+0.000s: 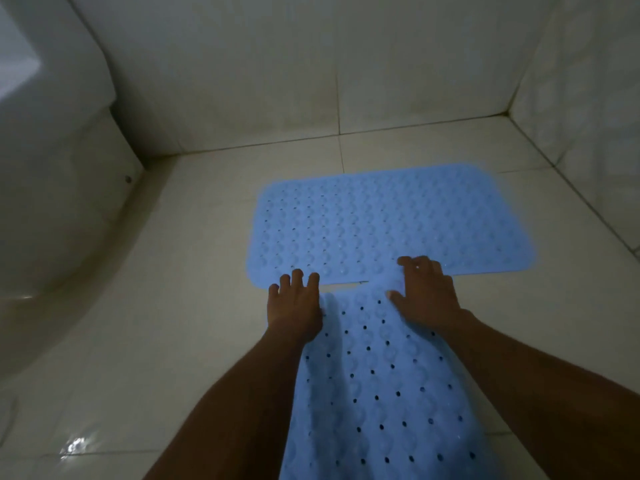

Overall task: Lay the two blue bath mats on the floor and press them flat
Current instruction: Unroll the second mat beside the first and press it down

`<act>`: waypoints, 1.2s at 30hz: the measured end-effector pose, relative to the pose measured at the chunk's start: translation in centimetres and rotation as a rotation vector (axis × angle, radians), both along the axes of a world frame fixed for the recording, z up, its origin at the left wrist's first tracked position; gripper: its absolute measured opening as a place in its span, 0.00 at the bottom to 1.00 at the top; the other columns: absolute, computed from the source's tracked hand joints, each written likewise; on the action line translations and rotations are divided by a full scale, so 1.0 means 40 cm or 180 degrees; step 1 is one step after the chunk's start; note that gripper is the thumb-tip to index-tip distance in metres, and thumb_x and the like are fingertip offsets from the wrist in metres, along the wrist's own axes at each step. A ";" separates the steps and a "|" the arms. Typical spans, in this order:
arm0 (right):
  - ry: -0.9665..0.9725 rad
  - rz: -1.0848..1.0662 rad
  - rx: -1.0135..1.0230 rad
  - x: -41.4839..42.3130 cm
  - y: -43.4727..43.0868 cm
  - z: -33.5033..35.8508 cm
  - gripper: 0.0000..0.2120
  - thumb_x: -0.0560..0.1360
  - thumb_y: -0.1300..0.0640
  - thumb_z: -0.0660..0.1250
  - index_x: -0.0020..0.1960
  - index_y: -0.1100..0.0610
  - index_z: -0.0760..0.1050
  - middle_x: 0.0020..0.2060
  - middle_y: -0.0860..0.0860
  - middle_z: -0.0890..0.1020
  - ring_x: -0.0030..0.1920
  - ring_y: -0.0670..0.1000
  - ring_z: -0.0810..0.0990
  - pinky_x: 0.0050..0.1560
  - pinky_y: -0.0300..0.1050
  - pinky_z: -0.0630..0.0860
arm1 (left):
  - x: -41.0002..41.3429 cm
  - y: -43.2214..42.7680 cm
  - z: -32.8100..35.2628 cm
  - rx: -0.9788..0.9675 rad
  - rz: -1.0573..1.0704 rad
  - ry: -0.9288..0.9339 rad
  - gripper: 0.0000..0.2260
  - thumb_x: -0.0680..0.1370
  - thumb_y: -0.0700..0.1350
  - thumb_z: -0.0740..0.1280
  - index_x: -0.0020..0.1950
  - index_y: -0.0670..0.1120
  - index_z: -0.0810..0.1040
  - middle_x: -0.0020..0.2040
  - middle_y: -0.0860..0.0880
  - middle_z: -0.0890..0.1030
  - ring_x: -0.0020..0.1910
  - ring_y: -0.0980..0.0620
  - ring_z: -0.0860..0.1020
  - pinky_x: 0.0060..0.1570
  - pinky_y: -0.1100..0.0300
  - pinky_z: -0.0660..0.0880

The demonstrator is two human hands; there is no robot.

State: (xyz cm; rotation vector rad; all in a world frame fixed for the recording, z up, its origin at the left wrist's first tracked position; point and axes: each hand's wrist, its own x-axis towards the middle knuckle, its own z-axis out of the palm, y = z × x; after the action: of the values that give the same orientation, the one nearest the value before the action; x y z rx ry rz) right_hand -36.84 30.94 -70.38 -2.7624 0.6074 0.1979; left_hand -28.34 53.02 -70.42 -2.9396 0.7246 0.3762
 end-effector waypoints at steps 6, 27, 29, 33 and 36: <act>0.0036 -0.1899 0.1436 -0.125 0.033 -0.091 0.42 0.70 0.25 0.54 0.75 0.51 0.61 0.69 0.58 0.72 0.67 0.63 0.73 0.69 0.64 0.67 | -0.193 -0.011 -0.153 -0.0360 0.0331 0.1172 0.34 0.82 0.65 0.54 0.83 0.58 0.43 0.83 0.48 0.38 0.81 0.38 0.37 0.76 0.31 0.45; 0.0322 -0.1924 0.3642 -0.197 -0.052 -0.015 0.45 0.63 0.25 0.71 0.67 0.57 0.77 0.58 0.52 0.84 0.52 0.52 0.83 0.47 0.48 0.80 | -0.237 0.020 -0.191 -0.0534 0.0362 0.0943 0.33 0.83 0.64 0.49 0.82 0.58 0.37 0.82 0.49 0.31 0.80 0.35 0.34 0.77 0.32 0.44; 0.0307 -0.1978 0.3789 -0.204 -0.068 -0.006 0.35 0.70 0.27 0.66 0.65 0.52 0.76 0.53 0.49 0.83 0.49 0.50 0.82 0.43 0.46 0.77 | -0.265 -0.004 -0.188 -0.0713 0.0032 0.1074 0.32 0.81 0.68 0.47 0.81 0.62 0.36 0.82 0.52 0.32 0.80 0.38 0.34 0.77 0.31 0.43; 0.0603 -0.2059 0.3768 -0.218 -0.099 -0.019 0.41 0.59 0.23 0.71 0.63 0.48 0.79 0.54 0.51 0.86 0.54 0.55 0.84 0.56 0.55 0.80 | -0.296 -0.064 -0.180 -0.0515 -0.0042 0.1322 0.38 0.73 0.78 0.44 0.79 0.67 0.35 0.82 0.55 0.32 0.79 0.36 0.33 0.72 0.24 0.39; 0.0672 -0.1811 0.3728 -0.230 -0.106 -0.007 0.36 0.60 0.24 0.73 0.59 0.47 0.80 0.53 0.49 0.86 0.54 0.53 0.84 0.53 0.51 0.80 | -0.287 -0.082 -0.174 -0.0264 0.0028 0.1397 0.42 0.71 0.81 0.46 0.80 0.66 0.36 0.82 0.55 0.32 0.79 0.33 0.32 0.70 0.21 0.41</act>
State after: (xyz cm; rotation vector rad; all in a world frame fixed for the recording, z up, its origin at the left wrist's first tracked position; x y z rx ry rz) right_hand -46.04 26.69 -70.65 -1.4022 0.9098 0.5101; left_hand -39.81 49.74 -77.40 -2.9640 0.7845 1.0372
